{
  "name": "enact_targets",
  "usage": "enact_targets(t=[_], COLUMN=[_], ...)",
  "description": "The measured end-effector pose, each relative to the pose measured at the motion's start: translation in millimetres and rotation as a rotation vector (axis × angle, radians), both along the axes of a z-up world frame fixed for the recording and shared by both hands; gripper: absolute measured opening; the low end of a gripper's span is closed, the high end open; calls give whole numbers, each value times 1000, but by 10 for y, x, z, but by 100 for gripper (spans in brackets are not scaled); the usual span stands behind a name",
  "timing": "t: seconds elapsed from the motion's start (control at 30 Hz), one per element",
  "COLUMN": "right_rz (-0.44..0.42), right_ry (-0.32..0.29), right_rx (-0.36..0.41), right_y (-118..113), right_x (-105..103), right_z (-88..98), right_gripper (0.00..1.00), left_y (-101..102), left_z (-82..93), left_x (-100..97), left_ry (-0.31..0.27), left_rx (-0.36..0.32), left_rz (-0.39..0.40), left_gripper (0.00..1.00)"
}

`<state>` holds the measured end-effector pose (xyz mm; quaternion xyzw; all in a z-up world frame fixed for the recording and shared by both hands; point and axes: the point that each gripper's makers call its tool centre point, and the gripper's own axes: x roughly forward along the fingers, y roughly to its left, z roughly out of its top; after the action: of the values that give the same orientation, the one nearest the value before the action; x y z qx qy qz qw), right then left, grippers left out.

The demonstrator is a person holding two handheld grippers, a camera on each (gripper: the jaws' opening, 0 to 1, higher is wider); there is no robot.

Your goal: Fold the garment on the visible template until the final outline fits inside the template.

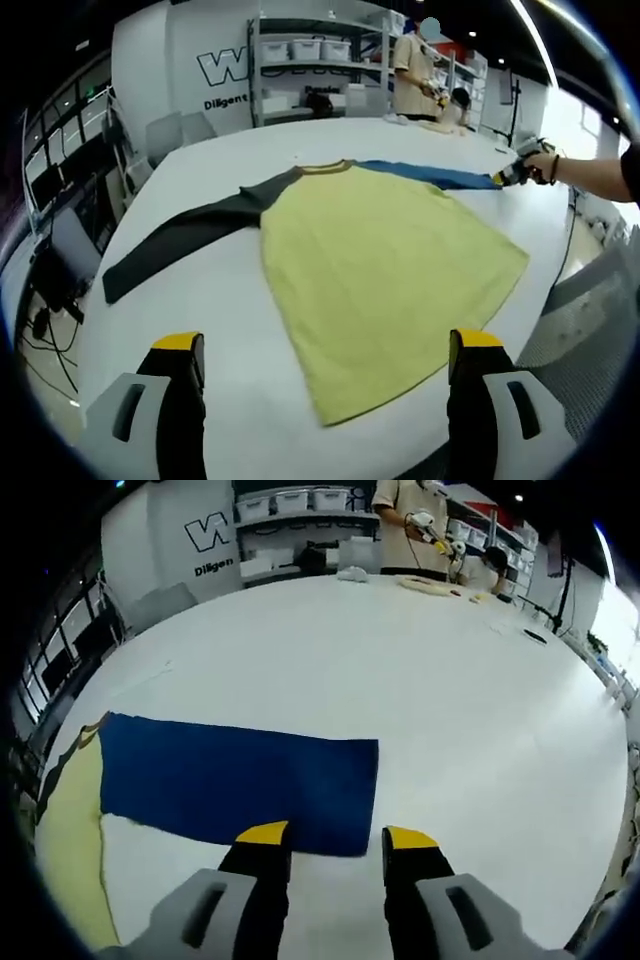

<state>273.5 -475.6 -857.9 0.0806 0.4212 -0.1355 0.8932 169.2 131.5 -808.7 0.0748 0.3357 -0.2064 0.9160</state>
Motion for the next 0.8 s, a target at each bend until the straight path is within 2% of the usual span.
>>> enact_targets(t=[0.1,0.13,0.17,0.23,0.4,0.63,0.8], right_rz=[-15,-3,6,-10,-15,-29,-40], right_ry=[9,44,49,20,45,46,39], right_rx=[4,-51,-53,-18,-34,-44,-6], right_y=[-72,-155,-154,-163,-280,-280,-237], right_x=[25,3,11,75,124,98,111], right_z=[-42,-74,-96,-101,-135,-134,-115], right_gripper=[26,23,20,18,11,4,0], left_y=[4,2,2,10,16,19,13], left_z=[2,3,3,-1,2,-7,-20], left_x=[1,-2,-3,-5,-5,-4,-10], left_ry=[2,4,4,7,5,8,16], left_rx=[-5,-8,-9,-5,-3,2,3], left_rz=[5,6,7,7,9,6,1], left_gripper=[99,99,99,99,99,99,99])
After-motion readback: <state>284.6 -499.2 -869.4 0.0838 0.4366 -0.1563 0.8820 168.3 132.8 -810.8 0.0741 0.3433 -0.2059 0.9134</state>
